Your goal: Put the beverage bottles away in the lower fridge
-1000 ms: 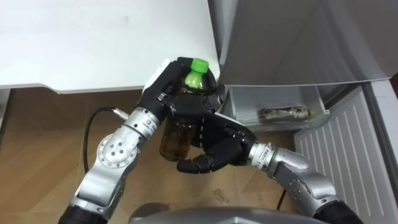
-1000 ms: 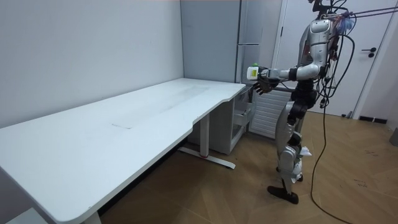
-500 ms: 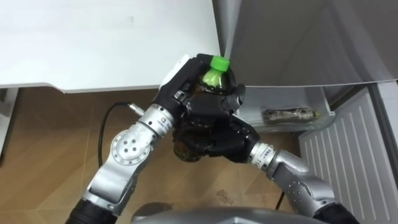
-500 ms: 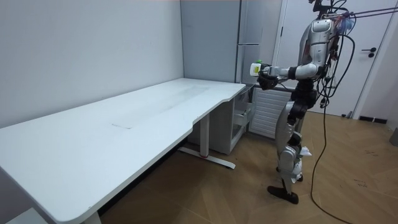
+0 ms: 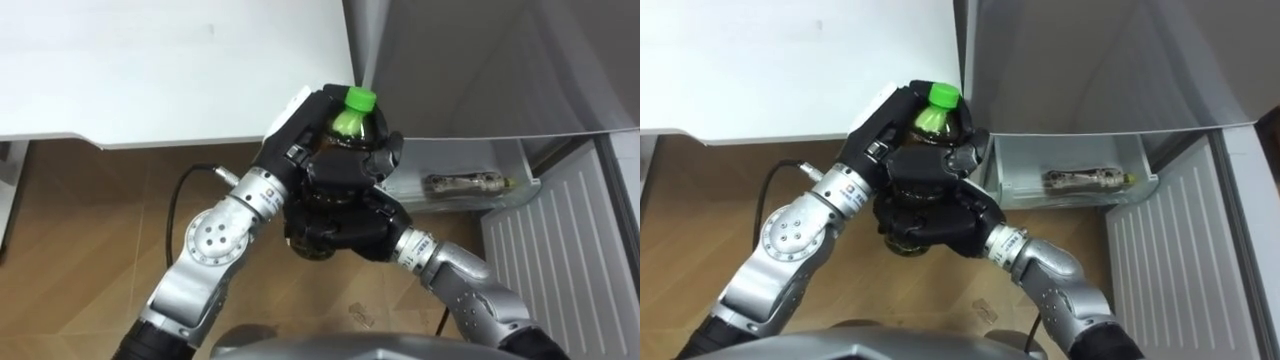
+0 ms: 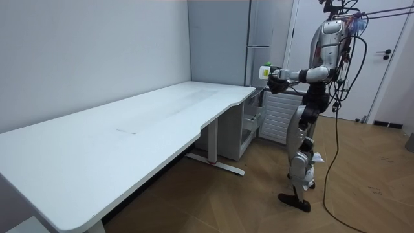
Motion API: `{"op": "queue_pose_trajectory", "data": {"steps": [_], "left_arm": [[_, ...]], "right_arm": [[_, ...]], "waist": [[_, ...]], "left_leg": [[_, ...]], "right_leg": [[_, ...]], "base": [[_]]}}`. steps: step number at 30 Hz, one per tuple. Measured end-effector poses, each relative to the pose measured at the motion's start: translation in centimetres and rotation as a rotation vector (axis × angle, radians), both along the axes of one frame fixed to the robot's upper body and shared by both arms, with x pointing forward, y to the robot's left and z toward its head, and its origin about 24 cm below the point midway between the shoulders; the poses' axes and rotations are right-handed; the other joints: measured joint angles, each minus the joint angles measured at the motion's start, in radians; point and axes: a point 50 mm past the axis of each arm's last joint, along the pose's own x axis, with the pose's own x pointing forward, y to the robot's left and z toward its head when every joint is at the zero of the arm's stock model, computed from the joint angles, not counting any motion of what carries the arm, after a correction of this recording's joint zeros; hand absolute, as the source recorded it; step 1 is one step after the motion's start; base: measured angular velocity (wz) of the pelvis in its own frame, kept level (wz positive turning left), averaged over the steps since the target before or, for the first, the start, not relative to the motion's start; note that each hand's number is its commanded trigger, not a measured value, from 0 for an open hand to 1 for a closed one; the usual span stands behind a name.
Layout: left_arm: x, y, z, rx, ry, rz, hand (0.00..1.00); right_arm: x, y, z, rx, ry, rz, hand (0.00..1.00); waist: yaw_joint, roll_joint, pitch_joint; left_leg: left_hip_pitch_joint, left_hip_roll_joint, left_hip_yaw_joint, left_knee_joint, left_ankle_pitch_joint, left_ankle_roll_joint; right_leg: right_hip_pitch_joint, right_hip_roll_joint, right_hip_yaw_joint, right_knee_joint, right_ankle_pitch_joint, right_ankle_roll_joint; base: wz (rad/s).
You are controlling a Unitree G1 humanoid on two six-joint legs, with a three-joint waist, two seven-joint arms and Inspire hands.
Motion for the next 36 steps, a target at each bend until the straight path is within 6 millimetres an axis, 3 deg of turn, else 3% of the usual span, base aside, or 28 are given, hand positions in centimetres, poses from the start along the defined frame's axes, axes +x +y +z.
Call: {"op": "queue_pose_trajectory", "data": {"steps": [27,30,36], "left_arm": [[0.1,0.2,1.0,-0.043,-0.045,0.004,0.00],[0.2,0.1,2.1,-0.062,-0.088,0.009,0.00],[-0.3,-0.1,6.3,-0.157,-0.283,-0.007,0.00]], "right_arm": [[-1.1,0.1,-0.6,0.070,0.076,-0.016,1.00],[-1.1,0.0,-0.6,0.064,0.073,-0.012,1.00],[-1.4,-0.4,-1.0,0.035,0.088,0.009,1.00]], "waist": [[0.003,0.012,-0.0031],[0.002,0.015,-0.0032],[0.004,0.015,-0.0032]], "left_leg": [[-0.012,0.000,0.000,0.016,0.000,0.000],[-0.013,0.001,0.000,0.016,0.000,0.000],[-0.008,0.001,0.000,0.012,0.000,0.000]], "right_leg": [[-0.012,0.000,0.004,0.016,0.000,0.000],[-0.014,0.001,0.004,0.016,0.000,0.000],[-0.010,0.000,0.001,0.016,0.000,0.000]], "base": [[0.00],[0.00],[0.00]]}}
